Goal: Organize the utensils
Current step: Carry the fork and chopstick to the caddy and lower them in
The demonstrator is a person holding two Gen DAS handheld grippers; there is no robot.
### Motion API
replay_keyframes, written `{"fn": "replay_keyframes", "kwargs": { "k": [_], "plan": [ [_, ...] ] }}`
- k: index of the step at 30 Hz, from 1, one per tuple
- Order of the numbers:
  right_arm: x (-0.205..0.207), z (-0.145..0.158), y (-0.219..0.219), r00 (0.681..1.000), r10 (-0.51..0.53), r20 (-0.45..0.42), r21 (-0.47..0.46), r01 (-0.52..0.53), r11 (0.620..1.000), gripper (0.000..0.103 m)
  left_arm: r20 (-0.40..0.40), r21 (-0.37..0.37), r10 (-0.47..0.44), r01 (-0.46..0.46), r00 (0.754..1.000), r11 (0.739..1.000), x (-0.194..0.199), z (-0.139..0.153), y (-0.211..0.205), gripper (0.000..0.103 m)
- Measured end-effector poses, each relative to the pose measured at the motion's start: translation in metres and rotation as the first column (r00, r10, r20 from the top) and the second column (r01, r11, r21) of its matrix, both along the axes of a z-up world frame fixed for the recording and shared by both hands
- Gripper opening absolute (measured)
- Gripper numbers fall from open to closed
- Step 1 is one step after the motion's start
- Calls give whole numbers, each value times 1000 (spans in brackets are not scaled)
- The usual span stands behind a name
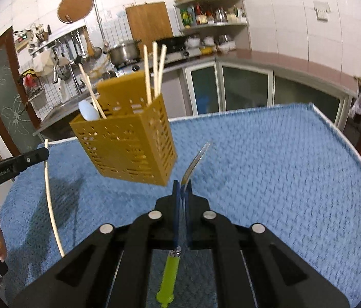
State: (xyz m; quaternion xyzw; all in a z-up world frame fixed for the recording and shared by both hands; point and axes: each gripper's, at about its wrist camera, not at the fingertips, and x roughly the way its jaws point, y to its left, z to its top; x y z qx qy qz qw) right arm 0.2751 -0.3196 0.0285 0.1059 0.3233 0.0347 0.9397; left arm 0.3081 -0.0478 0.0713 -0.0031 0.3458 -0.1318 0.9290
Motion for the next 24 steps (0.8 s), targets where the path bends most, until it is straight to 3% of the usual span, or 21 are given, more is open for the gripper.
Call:
{"fn": "replay_keyframes", "kwargs": {
  "k": [16,24],
  "plan": [
    [-15,41,9,987,6,163,-36,-1,999,2,179,-44,-43,52,983,998,-16,33,13,4],
    [-1,91,11,966,12,257,-16,-8,1000,2,289,-78,-40,65,956,995,-9,79,8,4]
  ]
}}
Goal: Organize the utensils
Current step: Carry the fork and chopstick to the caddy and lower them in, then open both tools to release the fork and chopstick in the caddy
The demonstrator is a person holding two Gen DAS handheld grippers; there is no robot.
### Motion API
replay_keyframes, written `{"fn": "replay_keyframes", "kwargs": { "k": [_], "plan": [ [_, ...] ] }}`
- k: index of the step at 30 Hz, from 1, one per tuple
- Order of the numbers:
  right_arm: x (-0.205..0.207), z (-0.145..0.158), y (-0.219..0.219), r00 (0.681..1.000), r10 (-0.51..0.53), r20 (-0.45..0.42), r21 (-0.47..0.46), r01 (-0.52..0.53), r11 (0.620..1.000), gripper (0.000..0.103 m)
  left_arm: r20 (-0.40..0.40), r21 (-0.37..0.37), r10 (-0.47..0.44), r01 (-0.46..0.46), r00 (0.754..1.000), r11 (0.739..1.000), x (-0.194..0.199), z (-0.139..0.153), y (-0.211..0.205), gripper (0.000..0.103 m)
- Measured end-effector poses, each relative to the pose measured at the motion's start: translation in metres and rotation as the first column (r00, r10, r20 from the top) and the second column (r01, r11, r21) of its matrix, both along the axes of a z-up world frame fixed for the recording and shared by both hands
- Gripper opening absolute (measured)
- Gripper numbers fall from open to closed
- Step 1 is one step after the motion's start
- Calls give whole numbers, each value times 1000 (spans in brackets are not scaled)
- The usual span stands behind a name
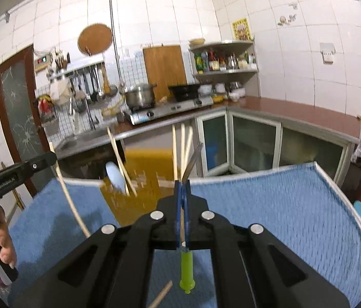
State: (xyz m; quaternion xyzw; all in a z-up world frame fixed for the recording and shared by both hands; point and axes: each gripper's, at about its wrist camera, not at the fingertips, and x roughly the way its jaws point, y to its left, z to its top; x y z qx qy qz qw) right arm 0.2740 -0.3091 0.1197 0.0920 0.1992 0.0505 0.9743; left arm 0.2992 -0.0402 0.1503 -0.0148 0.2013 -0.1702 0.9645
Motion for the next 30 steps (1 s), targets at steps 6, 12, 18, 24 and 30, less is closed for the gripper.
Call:
{"fn": "replay_keyframes", "kwargs": {
  "k": [6,12,18,24,30],
  "plan": [
    [28,53,0,994,-1,112,13,0,1000,2,134,-15,2,0,991,1000,13,56,-12,4],
    [57,69,10,982,-6,188,31,0,1000,2,198,-10,-15,18,980,1000,30,81,-27,4],
    [89,36,18,986,2,167,54,-11,999,2,148,26,-18,14,989,1000,58,47,-40,4],
    [115,-14,24,998,28,57,7,-29,1000,2,42,26,-2,1,999,1000,84,-3,-36,4],
    [127,-53,22,999,30,-44,4,-30,1000,4,-62,12,23,-22,998,1000,100,-45,-27,4]
  ]
}}
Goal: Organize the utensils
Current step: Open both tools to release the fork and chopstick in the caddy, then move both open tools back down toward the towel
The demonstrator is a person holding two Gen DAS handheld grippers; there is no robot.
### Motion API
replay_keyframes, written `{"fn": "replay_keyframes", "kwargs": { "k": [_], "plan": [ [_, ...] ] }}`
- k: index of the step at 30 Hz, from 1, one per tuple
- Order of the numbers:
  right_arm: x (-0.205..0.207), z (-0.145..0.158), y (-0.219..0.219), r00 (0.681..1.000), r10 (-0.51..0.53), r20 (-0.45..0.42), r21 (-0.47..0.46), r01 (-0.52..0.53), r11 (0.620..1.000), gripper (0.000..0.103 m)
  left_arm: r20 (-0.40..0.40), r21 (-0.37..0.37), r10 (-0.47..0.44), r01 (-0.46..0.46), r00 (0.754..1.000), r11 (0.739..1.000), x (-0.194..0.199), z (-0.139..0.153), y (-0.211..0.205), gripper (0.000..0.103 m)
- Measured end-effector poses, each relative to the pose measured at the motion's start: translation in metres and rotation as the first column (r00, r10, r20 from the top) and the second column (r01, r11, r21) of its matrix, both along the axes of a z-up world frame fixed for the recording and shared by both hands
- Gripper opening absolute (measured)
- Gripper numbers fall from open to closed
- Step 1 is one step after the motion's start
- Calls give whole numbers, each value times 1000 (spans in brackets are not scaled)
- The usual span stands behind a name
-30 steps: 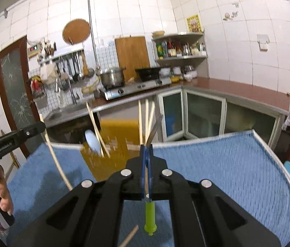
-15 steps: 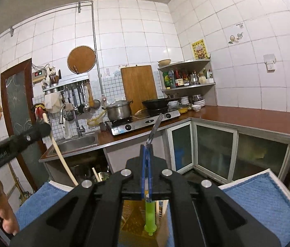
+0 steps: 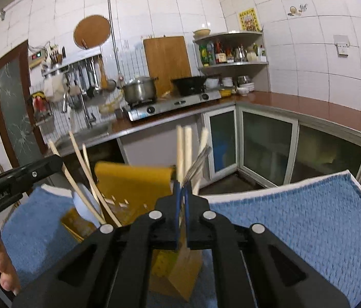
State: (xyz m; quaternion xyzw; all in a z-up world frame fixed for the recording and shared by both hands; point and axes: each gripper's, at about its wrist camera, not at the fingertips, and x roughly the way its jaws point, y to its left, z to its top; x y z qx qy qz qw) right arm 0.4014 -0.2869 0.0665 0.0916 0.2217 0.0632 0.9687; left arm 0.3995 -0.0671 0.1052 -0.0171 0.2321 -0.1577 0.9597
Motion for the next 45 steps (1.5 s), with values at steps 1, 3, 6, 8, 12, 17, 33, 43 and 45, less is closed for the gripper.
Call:
{"fn": "replay_keyframes", "kwargs": {
  "k": [1,3,6,8,12,17,33,43,45],
  "plan": [
    [1,-4,1,1000,11,-19,3,-11,1000,4,-14,2,8,-8,1000,1000,1,-5,1,4],
    [-2,-8,1,999,29,-42,10,-28,1000,7,-36,6,32,-31,999,999,3,-11,6,4],
    [-10,-8,1,996,39,-83,13,-38,999,7,-62,-11,44,-45,997,999,-5,-9,13,25],
    [-19,-2,0,995,39,-89,17,-38,999,23,-56,-28,69,-71,996,997,-15,-3,20,58],
    [-43,13,-4,998,34,-61,32,-32,999,51,-58,-46,108,-111,992,993,-39,9,36,70],
    [-72,30,-11,998,2,-66,28,0,1000,51,-103,-44,161,-166,982,985,-64,16,54,83],
    [-127,-76,16,938,-48,-344,-53,31,998,50,-270,62,222,-214,937,975,-126,-70,62,87],
    [-120,-118,46,878,-42,-477,-83,2,997,24,-383,107,238,-214,893,971,-148,-109,57,87],
    [-119,-117,47,879,-39,-476,-89,-4,996,12,-407,104,238,-214,882,971,-152,-112,54,87]
  ]
}}
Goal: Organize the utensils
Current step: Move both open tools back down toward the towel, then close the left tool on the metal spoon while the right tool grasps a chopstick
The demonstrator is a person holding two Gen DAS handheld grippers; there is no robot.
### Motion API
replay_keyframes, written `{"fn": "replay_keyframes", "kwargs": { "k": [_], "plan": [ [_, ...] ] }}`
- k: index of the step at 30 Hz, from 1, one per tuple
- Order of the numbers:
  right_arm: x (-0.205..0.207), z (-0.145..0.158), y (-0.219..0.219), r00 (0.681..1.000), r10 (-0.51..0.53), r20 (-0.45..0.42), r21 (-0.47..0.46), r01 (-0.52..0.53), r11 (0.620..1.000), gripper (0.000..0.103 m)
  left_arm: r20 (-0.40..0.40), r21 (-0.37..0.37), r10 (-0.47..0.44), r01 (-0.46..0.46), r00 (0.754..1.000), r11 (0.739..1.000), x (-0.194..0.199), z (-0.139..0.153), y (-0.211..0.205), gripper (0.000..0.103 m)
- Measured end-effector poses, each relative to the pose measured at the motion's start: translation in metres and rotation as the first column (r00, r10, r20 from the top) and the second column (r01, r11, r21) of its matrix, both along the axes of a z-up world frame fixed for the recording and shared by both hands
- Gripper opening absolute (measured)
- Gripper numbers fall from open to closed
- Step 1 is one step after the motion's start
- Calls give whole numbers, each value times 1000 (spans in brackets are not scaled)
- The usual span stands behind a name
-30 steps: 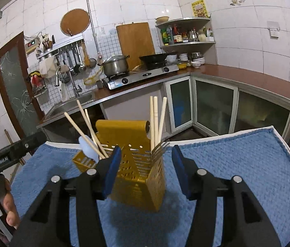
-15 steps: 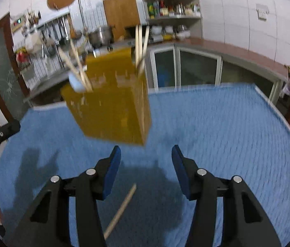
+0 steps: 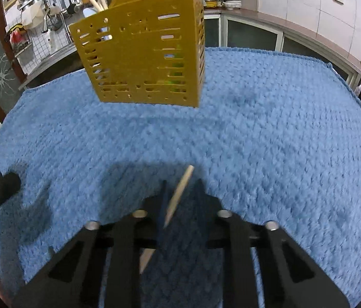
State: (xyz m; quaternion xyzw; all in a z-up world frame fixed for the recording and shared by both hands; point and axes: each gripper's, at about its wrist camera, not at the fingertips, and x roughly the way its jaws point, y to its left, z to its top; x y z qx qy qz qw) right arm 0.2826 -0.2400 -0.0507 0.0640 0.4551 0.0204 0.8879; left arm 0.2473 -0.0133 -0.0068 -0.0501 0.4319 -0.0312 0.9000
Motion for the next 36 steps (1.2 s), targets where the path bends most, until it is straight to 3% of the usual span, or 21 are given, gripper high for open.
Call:
{"fn": "replay_keyframes", "kwargs": {
  "k": [6,9,11,14,19,23,24,26,27,28,36],
  "plan": [
    [-1,3,-14,1000,25,13,35,-25,999,7,-93,-27,-6,4,996,1000,-15,-13,-21,85],
    [-3,7,-21,999,27,23,4,-27,1000,7,-150,-41,-22,16,988,999,-22,-20,-36,74],
    [-6,7,-32,999,33,22,17,-33,999,6,-188,-46,-28,19,982,999,-26,-26,-44,62],
    [-9,6,-51,999,24,24,4,-24,1000,6,-242,-24,-7,1,970,1000,-31,-33,-55,56],
    [-19,7,-83,999,-6,33,13,5,1000,7,-280,-10,32,-36,960,999,-44,-33,-65,55],
    [-20,2,-103,999,-28,31,30,27,999,8,-276,45,55,-44,959,998,-52,-36,-81,52],
    [-20,1,-106,999,-28,32,35,27,999,8,-273,64,66,-50,960,997,-54,-36,-85,50],
    [-21,0,-107,999,-24,35,39,23,999,8,-270,79,73,-53,960,995,-56,-36,-91,32],
    [-21,0,-108,999,-21,36,41,20,999,8,-270,92,77,-54,960,994,-56,-35,-94,30],
    [-21,-1,-108,999,-19,36,42,18,999,8,-269,100,70,-44,961,994,-56,-34,-97,20],
    [-21,1,-106,999,0,37,52,-2,999,8,-294,122,15,22,956,992,-28,-31,-111,11]
  ]
}}
